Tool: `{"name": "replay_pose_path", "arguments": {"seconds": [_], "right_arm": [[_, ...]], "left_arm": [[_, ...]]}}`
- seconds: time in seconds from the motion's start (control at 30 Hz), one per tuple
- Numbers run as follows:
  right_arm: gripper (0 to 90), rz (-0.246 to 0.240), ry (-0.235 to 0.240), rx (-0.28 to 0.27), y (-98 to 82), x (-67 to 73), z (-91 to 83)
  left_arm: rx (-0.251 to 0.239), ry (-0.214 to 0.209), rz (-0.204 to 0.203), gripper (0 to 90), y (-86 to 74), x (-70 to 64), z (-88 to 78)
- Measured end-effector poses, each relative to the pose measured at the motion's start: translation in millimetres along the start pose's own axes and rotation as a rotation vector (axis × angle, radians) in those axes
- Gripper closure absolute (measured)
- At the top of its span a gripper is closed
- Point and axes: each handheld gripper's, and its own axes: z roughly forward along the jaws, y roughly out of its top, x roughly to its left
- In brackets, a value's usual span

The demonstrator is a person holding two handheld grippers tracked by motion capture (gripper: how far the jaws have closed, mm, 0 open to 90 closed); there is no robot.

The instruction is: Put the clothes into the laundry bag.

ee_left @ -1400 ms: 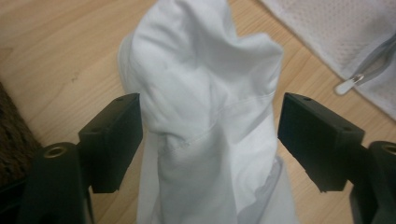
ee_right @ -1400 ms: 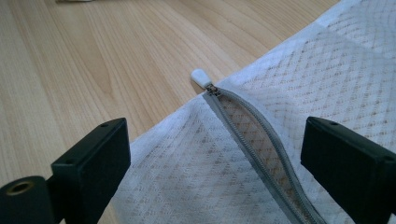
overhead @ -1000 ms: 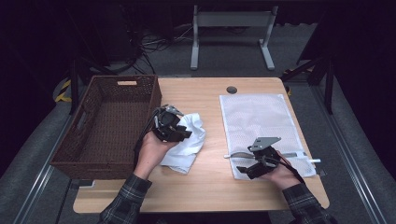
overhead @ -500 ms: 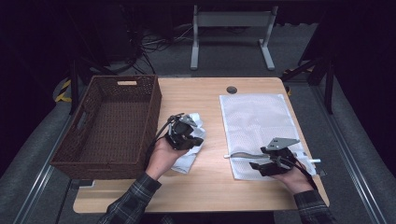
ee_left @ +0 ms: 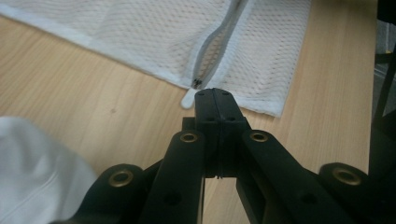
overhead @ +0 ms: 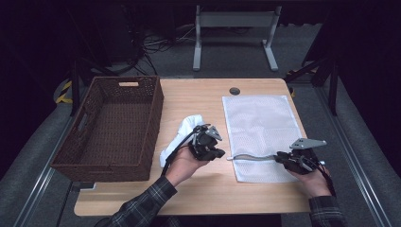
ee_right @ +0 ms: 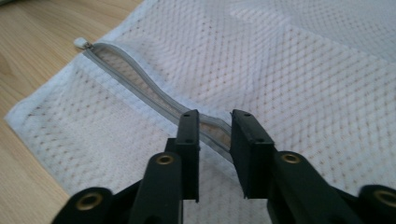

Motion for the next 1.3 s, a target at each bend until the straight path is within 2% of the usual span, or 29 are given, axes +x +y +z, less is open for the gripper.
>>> {"name": "replay_pose_path", "arguments": {"seconds": [0.1, 0.3, 0.53, 0.67, 0.73, 1.07, 1.3], "right_arm": [[90.0, -0.006, -0.033, 0.021, -1.7, -9.5, 1.2], [90.0, 0.006, -0.062, 0.042, -3.2, -21.8, 5.7], [90.0, 0.027, -0.093, 0.051, -3.8, -37.3, 9.3], [90.0, 0.036, -0.102, 0.058, -5.5, -42.1, 10.7], [90.0, 0.045, -0.106, 0.059, -5.9, -43.6, 10.1], [90.0, 0.034, -0.105, 0.101, -8.6, -43.8, 15.7], [90.0, 0.030, -0.099, 0.106, -8.5, -42.5, 15.9]], "left_arm": [[0.019, -0.021, 0.024, 90.0, 3.2, -7.8, 12.7], [0.055, -0.040, 0.064, 90.0, 6.5, -18.4, 33.8], [0.088, -0.057, 0.086, 90.0, 8.2, -26.5, 55.3], [0.084, -0.065, 0.090, 90.0, 10.5, -29.8, 63.3], [0.089, -0.068, 0.103, 90.0, 12.4, -31.2, 68.9], [0.129, -0.069, 0.098, 90.0, 8.5, -31.9, 84.2], [0.129, -0.067, 0.085, 90.0, 7.7, -29.3, 83.6]]}}
